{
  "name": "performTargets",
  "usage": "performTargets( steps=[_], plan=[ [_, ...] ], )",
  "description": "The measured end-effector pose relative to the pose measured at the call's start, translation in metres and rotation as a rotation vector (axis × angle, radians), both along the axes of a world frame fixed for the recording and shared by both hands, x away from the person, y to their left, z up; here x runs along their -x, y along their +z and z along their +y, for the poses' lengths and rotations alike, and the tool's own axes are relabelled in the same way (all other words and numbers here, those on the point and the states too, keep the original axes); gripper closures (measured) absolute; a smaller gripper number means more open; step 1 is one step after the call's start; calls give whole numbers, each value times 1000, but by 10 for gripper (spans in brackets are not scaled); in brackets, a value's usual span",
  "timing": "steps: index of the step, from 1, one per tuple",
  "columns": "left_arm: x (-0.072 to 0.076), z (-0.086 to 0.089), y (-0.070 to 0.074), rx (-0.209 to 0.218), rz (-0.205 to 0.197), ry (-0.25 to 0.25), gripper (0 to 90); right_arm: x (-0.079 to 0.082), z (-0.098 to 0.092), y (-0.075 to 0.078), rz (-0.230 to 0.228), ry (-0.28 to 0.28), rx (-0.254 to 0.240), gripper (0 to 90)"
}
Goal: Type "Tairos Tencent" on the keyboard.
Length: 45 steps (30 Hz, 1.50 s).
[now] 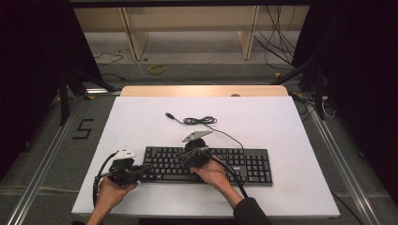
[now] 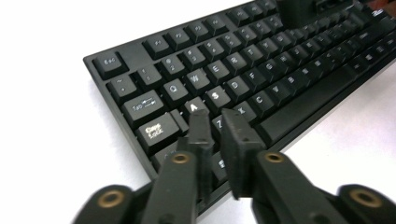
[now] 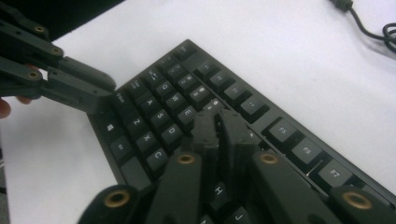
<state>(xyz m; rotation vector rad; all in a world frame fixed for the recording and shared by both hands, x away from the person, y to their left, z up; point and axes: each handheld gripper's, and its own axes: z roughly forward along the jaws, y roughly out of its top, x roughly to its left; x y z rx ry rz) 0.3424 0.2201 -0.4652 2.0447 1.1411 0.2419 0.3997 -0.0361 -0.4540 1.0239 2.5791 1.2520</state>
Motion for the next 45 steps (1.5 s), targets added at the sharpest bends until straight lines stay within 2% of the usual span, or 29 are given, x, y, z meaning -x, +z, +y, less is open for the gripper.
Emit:
performTargets(
  steps=[3,16,41,45],
  plan=[
    [0,0,-1,-11,2,4,892,-2,4,-3,3,5,8,900],
    [-4,3,-5,-35,25,24,894,-7,13,-14,20,-3,54,900],
    [-8,5,-11,-49,61,29,896,-8,18,-20,27,-8,70,900],
    [-8,4,-12,-46,52,37,898,-8,19,-23,35,-13,82,900]
  ],
)
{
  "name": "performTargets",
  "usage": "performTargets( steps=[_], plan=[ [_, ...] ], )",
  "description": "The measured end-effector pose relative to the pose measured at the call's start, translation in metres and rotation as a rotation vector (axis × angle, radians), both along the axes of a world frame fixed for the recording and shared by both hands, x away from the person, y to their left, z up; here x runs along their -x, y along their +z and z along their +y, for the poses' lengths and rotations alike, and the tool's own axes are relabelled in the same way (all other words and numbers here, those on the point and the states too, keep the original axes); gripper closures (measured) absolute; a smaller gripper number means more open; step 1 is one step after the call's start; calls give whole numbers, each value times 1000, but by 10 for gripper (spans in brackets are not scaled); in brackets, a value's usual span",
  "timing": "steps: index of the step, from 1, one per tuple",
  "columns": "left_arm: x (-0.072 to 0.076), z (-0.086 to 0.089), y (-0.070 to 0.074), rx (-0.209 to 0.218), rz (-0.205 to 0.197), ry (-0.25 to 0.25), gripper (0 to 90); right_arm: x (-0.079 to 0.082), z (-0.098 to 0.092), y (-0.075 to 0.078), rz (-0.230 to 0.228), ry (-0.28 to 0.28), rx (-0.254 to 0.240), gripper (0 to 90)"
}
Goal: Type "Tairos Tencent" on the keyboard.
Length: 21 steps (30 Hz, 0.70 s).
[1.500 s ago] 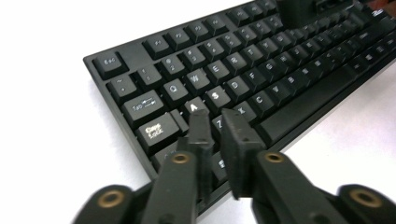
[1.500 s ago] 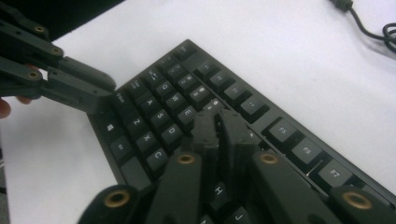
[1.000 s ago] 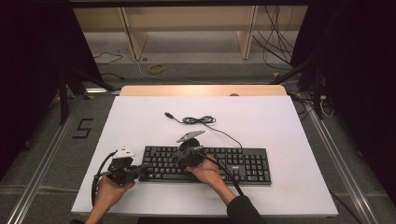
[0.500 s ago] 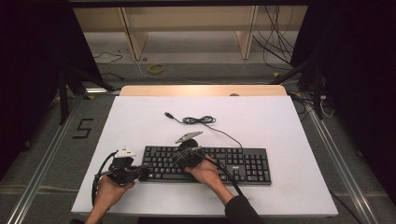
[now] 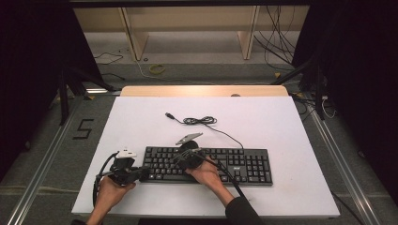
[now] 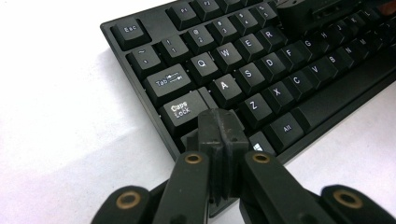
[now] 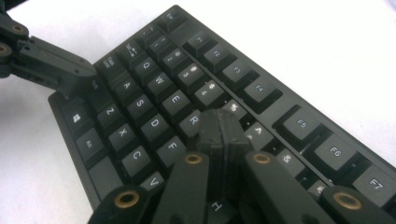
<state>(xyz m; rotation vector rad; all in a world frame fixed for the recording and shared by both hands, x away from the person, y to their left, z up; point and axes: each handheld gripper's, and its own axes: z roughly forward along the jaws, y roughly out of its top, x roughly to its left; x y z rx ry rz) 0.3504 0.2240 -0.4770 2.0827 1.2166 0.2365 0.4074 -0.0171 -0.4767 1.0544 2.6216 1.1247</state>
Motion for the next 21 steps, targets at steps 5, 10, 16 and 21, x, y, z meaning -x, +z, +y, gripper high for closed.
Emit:
performTargets(
  steps=[5,10,16,21],
  plan=[
    [0,-1,1,-7,-2,1,897,1,2,0,-5,-4,6,900],
    [1,1,5,19,-19,13,891,1,-3,3,2,-17,-36,884],
    [3,2,10,68,-38,6,817,0,-15,15,-6,-18,-104,765],
    [4,-2,13,98,-56,-18,719,5,-21,22,-24,-6,-138,693]
  ],
)
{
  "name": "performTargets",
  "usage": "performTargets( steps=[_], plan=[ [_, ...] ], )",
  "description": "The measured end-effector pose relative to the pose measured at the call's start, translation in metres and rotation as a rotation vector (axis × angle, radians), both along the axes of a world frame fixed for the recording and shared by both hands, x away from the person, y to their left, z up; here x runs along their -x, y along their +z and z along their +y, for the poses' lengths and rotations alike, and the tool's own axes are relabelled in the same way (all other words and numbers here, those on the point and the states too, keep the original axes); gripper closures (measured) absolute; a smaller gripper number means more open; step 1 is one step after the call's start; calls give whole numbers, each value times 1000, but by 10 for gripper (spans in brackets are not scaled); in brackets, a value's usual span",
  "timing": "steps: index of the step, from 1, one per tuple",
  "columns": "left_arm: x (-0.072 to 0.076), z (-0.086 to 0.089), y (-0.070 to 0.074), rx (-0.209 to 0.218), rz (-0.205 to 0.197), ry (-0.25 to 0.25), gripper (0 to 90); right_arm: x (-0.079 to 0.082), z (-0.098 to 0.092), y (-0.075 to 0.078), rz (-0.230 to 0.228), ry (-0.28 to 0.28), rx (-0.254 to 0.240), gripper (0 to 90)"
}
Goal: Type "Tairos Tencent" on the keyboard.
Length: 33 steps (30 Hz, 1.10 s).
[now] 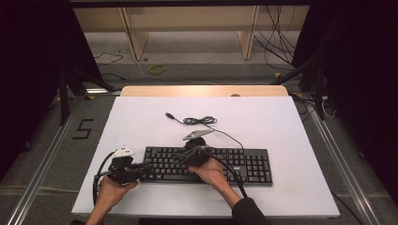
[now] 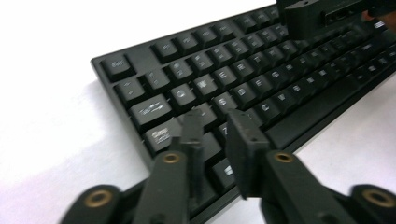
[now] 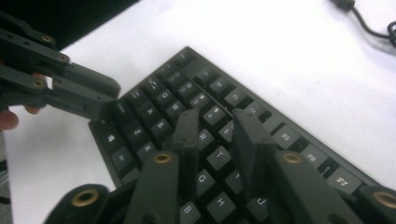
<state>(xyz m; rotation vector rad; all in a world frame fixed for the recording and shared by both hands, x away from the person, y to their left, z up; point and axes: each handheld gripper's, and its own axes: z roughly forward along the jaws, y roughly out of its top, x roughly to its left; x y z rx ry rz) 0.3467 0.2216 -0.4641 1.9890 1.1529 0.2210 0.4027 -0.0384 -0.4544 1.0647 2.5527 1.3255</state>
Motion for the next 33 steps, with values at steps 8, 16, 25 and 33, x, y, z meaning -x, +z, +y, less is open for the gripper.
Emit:
performTargets(
  steps=[8,16,25,33],
  plan=[
    [-3,-1,2,33,-4,-5,545,4,-10,5,-8,-5,-34,569],
    [-5,-1,3,54,-5,13,410,8,-21,11,-19,-15,-63,485],
    [-8,-2,5,61,-13,18,351,10,-29,11,-21,-30,-65,437],
    [-9,-3,6,63,-16,14,362,13,-36,12,-29,-43,-67,409]
  ],
)
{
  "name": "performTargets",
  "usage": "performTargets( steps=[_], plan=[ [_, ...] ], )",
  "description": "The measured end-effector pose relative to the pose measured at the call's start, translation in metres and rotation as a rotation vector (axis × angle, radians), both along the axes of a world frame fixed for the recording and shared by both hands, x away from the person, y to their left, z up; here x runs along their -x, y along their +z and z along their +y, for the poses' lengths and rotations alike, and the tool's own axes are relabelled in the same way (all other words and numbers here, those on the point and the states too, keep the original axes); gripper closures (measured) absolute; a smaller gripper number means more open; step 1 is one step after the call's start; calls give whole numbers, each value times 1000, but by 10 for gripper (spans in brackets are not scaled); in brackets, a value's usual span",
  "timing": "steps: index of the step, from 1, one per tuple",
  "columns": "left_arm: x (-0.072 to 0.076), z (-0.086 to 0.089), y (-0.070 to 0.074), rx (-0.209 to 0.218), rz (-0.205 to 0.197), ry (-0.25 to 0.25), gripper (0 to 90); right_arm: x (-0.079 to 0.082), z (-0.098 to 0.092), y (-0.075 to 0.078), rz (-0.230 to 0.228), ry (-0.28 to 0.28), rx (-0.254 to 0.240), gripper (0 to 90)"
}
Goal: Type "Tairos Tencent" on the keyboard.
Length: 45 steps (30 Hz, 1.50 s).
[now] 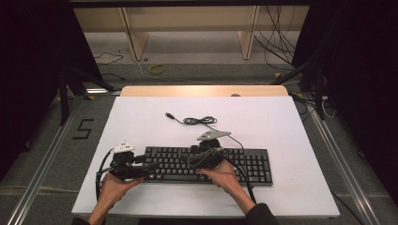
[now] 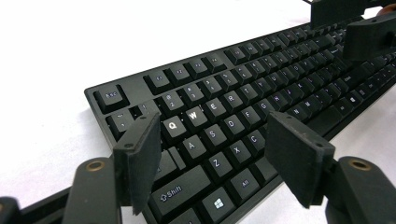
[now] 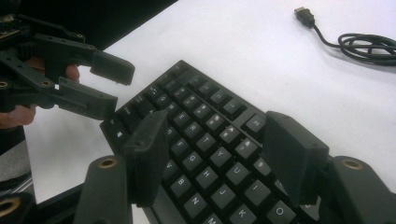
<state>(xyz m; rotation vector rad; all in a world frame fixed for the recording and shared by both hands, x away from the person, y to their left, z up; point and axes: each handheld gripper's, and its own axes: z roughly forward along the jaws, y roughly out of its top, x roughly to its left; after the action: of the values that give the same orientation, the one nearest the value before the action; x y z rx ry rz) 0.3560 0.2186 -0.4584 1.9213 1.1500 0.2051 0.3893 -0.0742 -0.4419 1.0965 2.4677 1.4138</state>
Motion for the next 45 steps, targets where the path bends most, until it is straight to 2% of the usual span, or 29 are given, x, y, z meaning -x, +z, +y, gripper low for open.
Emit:
performTargets(
  steps=[11,20,25,31,39,45],
  plan=[
    [-3,-2,-1,-8,2,0,355,6,-14,-1,-6,-22,-11,378],
    [-7,-8,-1,-19,-3,-13,405,12,-22,1,-20,-29,-17,377],
    [-10,-11,0,-23,-3,-26,487,16,-27,1,-22,-29,-17,368],
    [-17,-18,-1,-31,-7,-55,638,24,-31,0,-26,-19,-15,362],
    [-27,-29,-4,-69,9,-86,800,34,-37,-3,-28,-11,-6,353],
    [-32,-36,-7,-94,21,-102,877,39,-42,-7,-23,-8,-1,351]
  ],
)
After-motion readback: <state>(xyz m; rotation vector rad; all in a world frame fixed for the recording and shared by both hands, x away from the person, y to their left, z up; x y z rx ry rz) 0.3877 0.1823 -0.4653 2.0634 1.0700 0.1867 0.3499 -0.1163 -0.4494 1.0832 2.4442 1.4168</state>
